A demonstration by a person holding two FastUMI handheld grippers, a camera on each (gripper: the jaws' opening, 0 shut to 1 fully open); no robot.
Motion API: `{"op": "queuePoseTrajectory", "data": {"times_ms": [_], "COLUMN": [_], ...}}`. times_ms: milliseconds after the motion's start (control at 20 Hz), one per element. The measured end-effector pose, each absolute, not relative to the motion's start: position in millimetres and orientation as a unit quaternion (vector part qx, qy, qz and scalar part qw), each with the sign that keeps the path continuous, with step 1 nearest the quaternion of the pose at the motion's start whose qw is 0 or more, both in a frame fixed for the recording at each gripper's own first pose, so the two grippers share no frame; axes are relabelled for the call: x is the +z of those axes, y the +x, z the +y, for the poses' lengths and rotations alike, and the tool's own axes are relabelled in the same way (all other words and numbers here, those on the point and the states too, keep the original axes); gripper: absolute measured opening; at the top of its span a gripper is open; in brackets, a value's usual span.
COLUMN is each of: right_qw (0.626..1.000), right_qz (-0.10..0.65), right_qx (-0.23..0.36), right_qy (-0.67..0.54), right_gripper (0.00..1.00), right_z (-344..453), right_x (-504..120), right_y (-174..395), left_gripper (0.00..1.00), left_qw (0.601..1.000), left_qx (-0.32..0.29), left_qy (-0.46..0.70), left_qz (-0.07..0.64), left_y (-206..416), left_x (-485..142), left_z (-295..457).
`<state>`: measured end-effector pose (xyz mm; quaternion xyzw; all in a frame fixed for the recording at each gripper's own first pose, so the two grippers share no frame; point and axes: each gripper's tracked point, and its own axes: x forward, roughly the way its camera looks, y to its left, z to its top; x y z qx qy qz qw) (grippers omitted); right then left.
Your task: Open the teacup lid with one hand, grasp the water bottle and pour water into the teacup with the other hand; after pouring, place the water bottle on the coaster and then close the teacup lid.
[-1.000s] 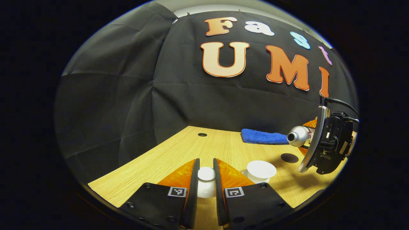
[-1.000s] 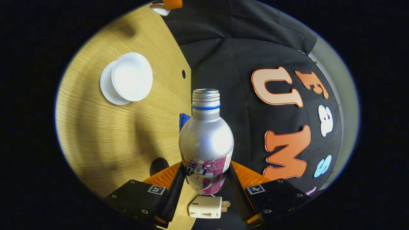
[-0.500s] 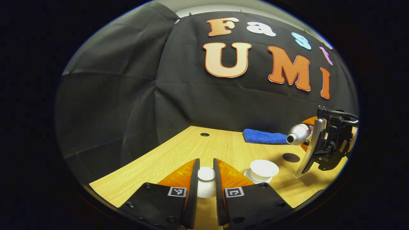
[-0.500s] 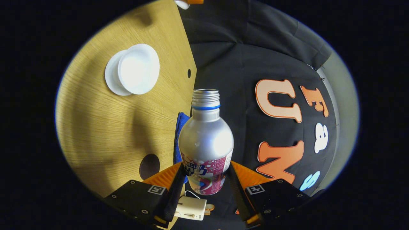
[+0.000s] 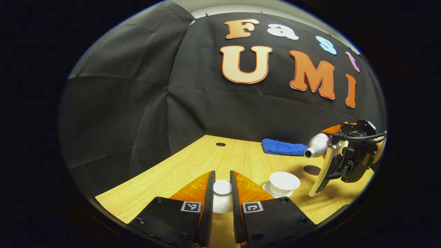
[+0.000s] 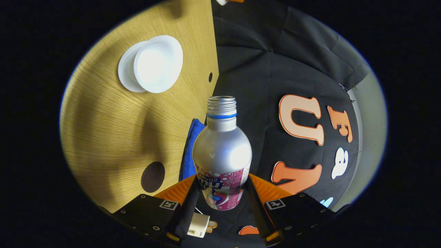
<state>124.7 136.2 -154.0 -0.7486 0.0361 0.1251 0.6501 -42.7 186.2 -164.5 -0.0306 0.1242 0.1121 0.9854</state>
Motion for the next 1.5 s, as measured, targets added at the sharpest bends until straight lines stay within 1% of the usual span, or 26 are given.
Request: {"op": "queuePoseTrajectory", "data": {"times_ms": [50,100,200,250,300,450,500,550,600,650,750,800,850,900,950,1000,1150,1200,1250,1400,1450,1500], "right_qw": [0.643,0.638,0.634,0.633,0.630,0.621,0.622,0.622,0.621,0.618,0.612,0.610,0.609,0.607,0.603,0.598,0.591,0.590,0.590,0.581,0.578,0.576], "right_qz": [0.029,0.023,0.018,0.016,0.013,0.001,0.000,0.000,-0.003,-0.008,-0.016,-0.019,-0.020,-0.020,-0.023,-0.029,-0.044,-0.043,-0.043,-0.051,-0.053,-0.056], "right_qx": [0.123,0.120,0.118,0.117,0.116,0.110,0.110,0.110,0.107,0.105,0.103,0.103,0.104,0.106,0.107,0.106,0.100,0.102,0.101,0.095,0.094,0.093], "right_qy": [-0.756,-0.760,-0.764,-0.765,-0.768,-0.776,-0.775,-0.776,-0.777,-0.779,-0.784,-0.786,-0.786,-0.787,-0.790,-0.794,-0.799,-0.800,-0.800,-0.807,-0.809,-0.810], "right_gripper": [0.76,0.76,0.76,0.76,0.76,0.76,0.76,0.76,0.73,0.76,0.76,0.76,0.76,0.76,0.72,0.76,0.76,0.76,0.76,0.76,0.76,0.76], "right_z": [138.4,138.3,136.8,136.9,138.2,137.8,137.2,137.5,139.3,141.1,143.7,142.8,142.7,145.3,147.5,150.0,153.4,153.0,152.9,154.3,154.5,153.7], "right_x": [-150.8,-149.0,-146.4,-145.2,-142.2,-133.2,-132.6,-133.0,-130.4,-128.7,-124.7,-122.6,-121.6,-122.9,-122.1,-118.0,-105.9,-102.4,-99.6,-91.2,-88.7,-86.7], "right_y": [126.1,127.9,130.4,130.2,130.1,131.4,132.6,133.8,134.7,135.5,139.1,140.8,141.9,142.4,142.9,143.2,145.1,147.5,150.3,153.4,155.2,155.1], "left_gripper": [0.27,0.29,0.29,0.31,0.30,0.29,0.27,0.29,0.29,0.29,0.29,0.31,0.29,0.29,0.29,0.29,0.29,0.27,0.29,0.29,0.31,0.29], "left_qw": [0.985,0.985,0.985,0.985,0.985,0.985,0.985,0.985,0.985,0.985,0.986,0.986,0.986,0.986,0.986,0.986,0.986,0.986,0.986,0.987,0.987,0.987], "left_qx": [0.113,0.113,0.115,0.116,0.116,0.115,0.115,0.114,0.114,0.113,0.111,0.111,0.112,0.111,0.111,0.110,0.108,0.109,0.109,0.107,0.106,0.107], "left_qy": [-0.031,-0.032,-0.032,-0.032,-0.033,-0.035,-0.036,-0.037,-0.039,-0.039,-0.037,-0.037,-0.037,-0.039,-0.041,-0.042,-0.042,-0.043,-0.043,-0.044,-0.044,-0.044], "left_qz": [0.124,0.124,0.125,0.125,0.125,0.124,0.123,0.122,0.122,0.122,0.121,0.119,0.119,0.118,0.119,0.120,0.118,0.117,0.116,0.115,0.116,0.116], "left_y": [-43.3,-44.1,-44.1,-44.6,-44.4,-44.8,-45.1,-44.7,-43.9,-44.0,-43.6,-44.6,-44.6,-44.5,-44.3,-44.2,-43.9,-43.5,-43.9,-45.0,-44.0,-43.7], "left_x": [-164.4,-165.7,-166.9,-166.4,-166.3,-167.0,-166.6,-166.6,-166.2,-166.3,-165.2,-164.1,-163.5,-163.8,-163.8,-165.0,-164.3,-163.4,-162.4,-163.5,-164.1,-164.5], "left_z": [186.4,188.0,189.3,190.0,190.3,188.9,190.0,189.4,188.4,187.5,185.6,186.4,186.9,186.2,185.5,185.1,182.8,182.7,183.0,181.9,180.9,181.6]}}
